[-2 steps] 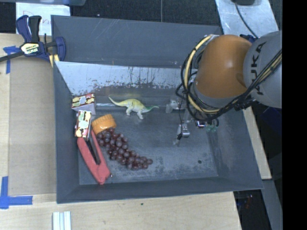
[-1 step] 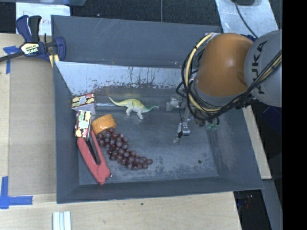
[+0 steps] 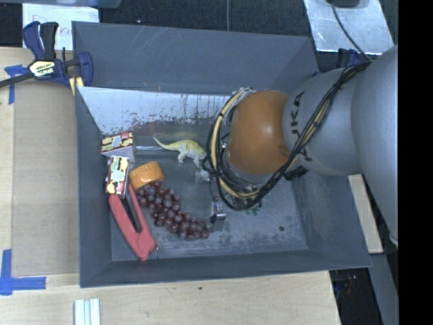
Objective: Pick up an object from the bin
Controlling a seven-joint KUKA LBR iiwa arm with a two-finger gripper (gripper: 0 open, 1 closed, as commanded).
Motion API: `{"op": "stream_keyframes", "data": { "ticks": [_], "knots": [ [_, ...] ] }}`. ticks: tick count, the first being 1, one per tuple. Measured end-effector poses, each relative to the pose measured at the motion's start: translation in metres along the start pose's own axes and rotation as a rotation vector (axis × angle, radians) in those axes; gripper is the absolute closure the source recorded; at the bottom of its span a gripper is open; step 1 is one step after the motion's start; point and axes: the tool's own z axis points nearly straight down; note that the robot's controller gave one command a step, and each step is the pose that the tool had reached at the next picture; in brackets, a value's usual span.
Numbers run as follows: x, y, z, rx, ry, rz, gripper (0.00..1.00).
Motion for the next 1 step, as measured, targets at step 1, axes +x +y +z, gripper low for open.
{"op": "stream_keyframes", "data": {
  "ticks": [1],
  "knots": [
    [0.0266, 0.0197, -0.0569, 0.002, -0.002, -0.309, 0.00]
  ]
}}
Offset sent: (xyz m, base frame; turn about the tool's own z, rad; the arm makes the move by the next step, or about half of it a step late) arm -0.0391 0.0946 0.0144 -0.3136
